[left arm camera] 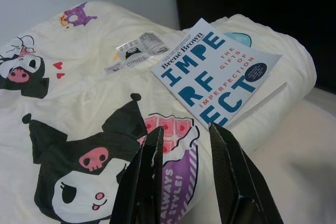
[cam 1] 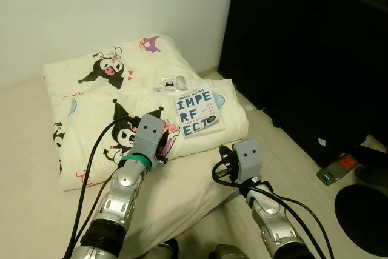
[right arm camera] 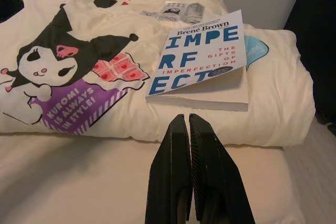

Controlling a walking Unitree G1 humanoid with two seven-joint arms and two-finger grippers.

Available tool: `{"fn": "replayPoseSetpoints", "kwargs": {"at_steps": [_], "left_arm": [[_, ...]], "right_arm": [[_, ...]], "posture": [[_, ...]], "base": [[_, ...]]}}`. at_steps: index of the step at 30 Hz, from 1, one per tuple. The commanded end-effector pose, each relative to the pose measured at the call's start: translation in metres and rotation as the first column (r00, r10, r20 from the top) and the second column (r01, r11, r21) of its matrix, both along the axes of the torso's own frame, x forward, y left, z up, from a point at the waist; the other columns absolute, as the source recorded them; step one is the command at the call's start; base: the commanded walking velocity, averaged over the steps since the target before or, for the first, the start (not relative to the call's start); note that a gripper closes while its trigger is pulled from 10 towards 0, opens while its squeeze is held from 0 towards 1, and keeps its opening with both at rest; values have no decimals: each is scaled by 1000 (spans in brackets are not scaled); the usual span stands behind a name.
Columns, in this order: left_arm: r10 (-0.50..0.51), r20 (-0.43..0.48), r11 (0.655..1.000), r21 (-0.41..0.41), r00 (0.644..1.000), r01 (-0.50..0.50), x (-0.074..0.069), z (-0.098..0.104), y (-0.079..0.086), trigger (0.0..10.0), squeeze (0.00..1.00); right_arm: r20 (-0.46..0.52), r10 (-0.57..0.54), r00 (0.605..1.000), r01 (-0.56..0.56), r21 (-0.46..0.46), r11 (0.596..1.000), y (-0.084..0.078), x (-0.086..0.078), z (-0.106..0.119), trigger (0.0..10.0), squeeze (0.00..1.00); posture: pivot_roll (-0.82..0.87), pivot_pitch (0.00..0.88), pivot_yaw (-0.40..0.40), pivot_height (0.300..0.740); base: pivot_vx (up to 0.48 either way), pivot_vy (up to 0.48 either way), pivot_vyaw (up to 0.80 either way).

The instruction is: Clean up the room

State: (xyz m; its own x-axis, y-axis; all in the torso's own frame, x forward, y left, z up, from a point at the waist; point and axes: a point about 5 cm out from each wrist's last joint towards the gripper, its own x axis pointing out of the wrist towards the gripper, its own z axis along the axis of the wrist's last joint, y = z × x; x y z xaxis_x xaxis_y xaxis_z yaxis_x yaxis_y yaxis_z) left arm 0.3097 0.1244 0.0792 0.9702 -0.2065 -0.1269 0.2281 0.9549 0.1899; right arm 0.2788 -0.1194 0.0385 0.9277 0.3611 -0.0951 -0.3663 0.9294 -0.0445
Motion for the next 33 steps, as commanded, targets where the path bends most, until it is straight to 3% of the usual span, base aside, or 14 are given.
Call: {"fn": "replayPoseSetpoints", "kwargs": {"at_steps": [1, 14, 33], "left_arm": [[1, -19, 1000, -3, 1000, -1, -3, -6, 3, 10000, 0], [0, -20, 1000, -4, 1000, 0, -4, -6, 3, 10000, 0], [3, -17, 1000, -2, 1000, -3, -4, -6, 4, 10000, 0]], "right_arm": [[-16, -12, 1000, 12, 5, 1000, -3, -2, -3, 10000, 0], [-16, -11, 1000, 11, 5, 1000, -3, -2, -3, 10000, 0], [-17, -8, 1000, 8, 2, 1000, -2, -2, -3, 10000, 0]], "posture": [[-116, 36, 29, 740], [-116, 35, 29, 740], [-114, 34, 29, 740]], "base": [[0, 0, 0], [0, 0, 0], [-302, 0, 0]]}}
